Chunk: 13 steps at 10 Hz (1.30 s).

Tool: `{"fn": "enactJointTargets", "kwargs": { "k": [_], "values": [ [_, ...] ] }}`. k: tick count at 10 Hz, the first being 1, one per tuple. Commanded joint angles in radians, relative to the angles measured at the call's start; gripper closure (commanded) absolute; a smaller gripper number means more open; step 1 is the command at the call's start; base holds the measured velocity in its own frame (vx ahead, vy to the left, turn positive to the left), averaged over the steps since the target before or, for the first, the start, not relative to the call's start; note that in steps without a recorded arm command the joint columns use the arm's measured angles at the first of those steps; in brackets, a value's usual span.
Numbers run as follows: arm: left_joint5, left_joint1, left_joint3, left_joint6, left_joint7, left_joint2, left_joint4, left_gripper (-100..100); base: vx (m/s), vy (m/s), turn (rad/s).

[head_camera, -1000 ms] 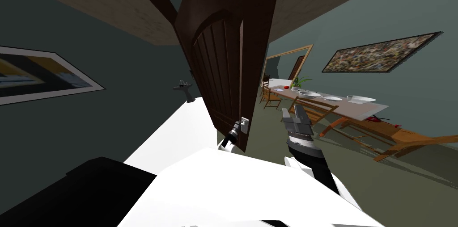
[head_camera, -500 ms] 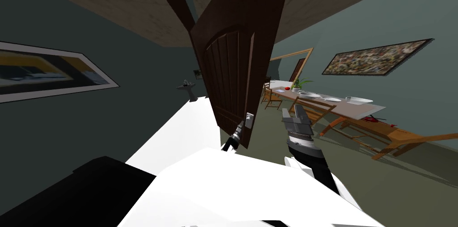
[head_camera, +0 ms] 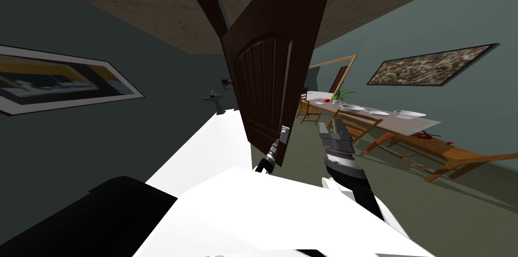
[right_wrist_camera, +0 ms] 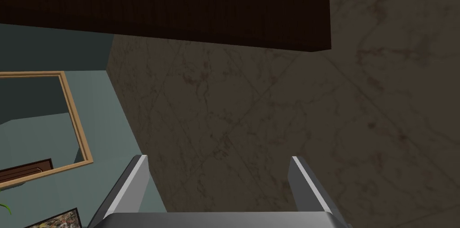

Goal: Push the door open

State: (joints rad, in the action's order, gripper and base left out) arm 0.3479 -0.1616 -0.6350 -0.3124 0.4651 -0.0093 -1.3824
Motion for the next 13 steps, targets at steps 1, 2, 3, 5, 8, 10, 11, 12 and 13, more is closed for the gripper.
{"fn": "enactJointTargets", "kwargs": {
  "k": [1,2,3,5,8,10,11,12,13],
  "values": [
    [-0.001,0.005,0.006,0.007,-0.002,0.03,-0.004,-100,0.153,-0.086,-0.006],
    [-0.001,0.011,0.01,0.011,-0.003,0.036,-0.001,-100,0.175,-0.118,-0.007],
    [-0.002,0.017,0.015,0.014,-0.004,0.032,0.002,-100,0.197,-0.14,-0.008],
    [-0.004,0.03,0.024,0.022,-0.005,-0.01,0.007,-100,0.224,-0.135,-0.007],
    [-0.005,0.027,0.023,0.02,-0.005,-0.015,0.006,100,0.083,-0.052,0.0],
    [-0.005,0.027,0.023,0.02,-0.005,-0.015,0.006,100,-0.026,0.019,-0.008],
    [-0.005,0.027,0.023,0.02,-0.005,-0.015,0.006,100,-0.018,0.012,0.005],
    [-0.005,0.027,0.023,0.02,-0.005,-0.015,0.006,100,-0.01,0.005,0.004],
    [-0.005,0.027,0.023,0.02,-0.005,-0.015,0.006,100,0.0,0.0,0.0]
  ]
}}
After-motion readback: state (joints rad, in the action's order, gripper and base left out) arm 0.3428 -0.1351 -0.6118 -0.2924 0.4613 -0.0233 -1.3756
